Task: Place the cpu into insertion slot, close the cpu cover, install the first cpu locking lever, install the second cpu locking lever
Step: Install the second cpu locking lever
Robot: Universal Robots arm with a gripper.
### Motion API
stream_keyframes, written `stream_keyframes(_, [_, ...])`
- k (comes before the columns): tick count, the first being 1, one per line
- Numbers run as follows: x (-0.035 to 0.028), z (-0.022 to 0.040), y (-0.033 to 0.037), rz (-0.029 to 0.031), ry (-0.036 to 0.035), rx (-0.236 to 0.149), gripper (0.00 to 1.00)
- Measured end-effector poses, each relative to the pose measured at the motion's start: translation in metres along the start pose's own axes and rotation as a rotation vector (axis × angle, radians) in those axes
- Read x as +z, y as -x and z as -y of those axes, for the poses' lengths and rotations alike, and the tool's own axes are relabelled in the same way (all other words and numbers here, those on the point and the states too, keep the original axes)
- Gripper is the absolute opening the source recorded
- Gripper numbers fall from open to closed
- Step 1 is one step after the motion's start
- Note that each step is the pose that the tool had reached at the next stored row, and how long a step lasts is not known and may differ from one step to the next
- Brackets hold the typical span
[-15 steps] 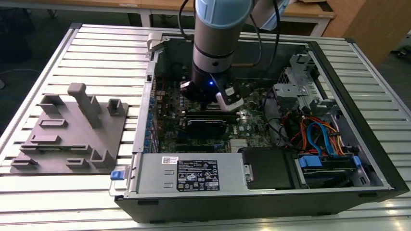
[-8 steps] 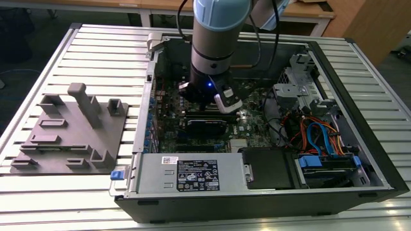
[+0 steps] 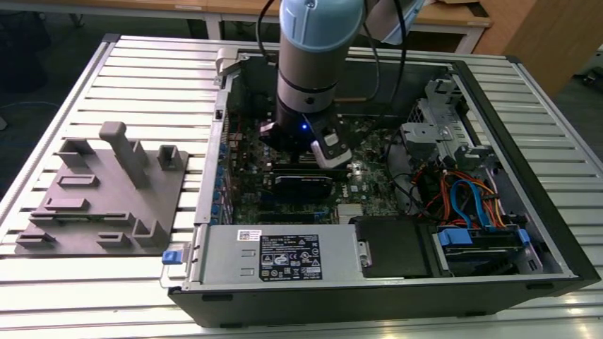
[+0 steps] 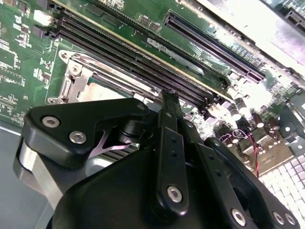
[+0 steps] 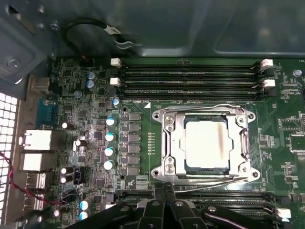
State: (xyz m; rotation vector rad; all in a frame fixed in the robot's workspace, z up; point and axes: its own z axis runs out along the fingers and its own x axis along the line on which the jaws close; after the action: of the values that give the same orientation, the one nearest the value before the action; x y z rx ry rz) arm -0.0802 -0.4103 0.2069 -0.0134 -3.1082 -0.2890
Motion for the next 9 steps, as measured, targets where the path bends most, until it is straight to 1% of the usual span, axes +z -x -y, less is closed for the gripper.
stream_keyframes(2, [0.0016,0.0002,-0.0006,0.0001,0.0057,0.000,0.10])
stream_keyframes(4, [0.0025,0.0004,-0.0010,0.0001,0.0093,0.000,0.10])
stream_keyframes(9, [0.0050,0.0009,-0.0029,0.0001,0.0108,0.001,0.10])
